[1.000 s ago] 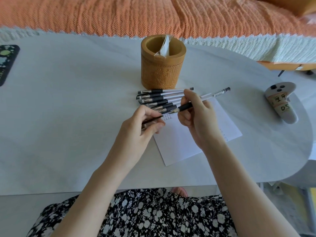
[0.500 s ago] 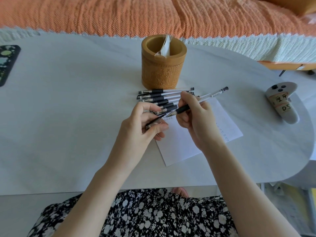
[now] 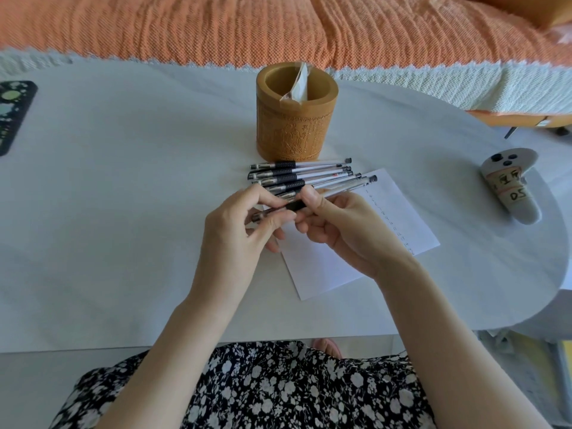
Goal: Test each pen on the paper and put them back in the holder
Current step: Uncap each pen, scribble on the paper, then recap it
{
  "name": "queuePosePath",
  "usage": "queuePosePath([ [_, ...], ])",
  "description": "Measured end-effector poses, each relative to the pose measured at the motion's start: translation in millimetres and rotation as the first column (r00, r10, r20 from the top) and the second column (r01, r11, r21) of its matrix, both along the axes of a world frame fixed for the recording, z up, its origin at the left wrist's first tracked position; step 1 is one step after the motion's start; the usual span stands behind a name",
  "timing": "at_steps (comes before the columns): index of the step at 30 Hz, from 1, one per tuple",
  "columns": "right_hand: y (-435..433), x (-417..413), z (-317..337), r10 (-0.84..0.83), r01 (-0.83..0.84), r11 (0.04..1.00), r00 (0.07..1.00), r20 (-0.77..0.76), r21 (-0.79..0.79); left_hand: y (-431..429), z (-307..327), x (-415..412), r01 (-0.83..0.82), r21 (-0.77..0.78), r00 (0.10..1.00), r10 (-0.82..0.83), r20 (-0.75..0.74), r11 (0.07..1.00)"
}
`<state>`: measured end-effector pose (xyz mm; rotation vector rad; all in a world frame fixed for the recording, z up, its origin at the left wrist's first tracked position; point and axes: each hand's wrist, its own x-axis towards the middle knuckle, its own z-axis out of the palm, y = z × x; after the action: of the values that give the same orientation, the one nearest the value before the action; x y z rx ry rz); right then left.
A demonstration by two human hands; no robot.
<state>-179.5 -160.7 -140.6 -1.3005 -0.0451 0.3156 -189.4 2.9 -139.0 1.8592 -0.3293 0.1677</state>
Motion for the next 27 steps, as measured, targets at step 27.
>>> queuePosePath([
  [27, -3.4, 5.8, 8.0, -0.402, 0.410, 0.911, 0.906, -0.131, 0.048, -3.2, -5.7, 6.5, -0.210, 0.057, 0.978, 0.209, 0.017, 0.976],
])
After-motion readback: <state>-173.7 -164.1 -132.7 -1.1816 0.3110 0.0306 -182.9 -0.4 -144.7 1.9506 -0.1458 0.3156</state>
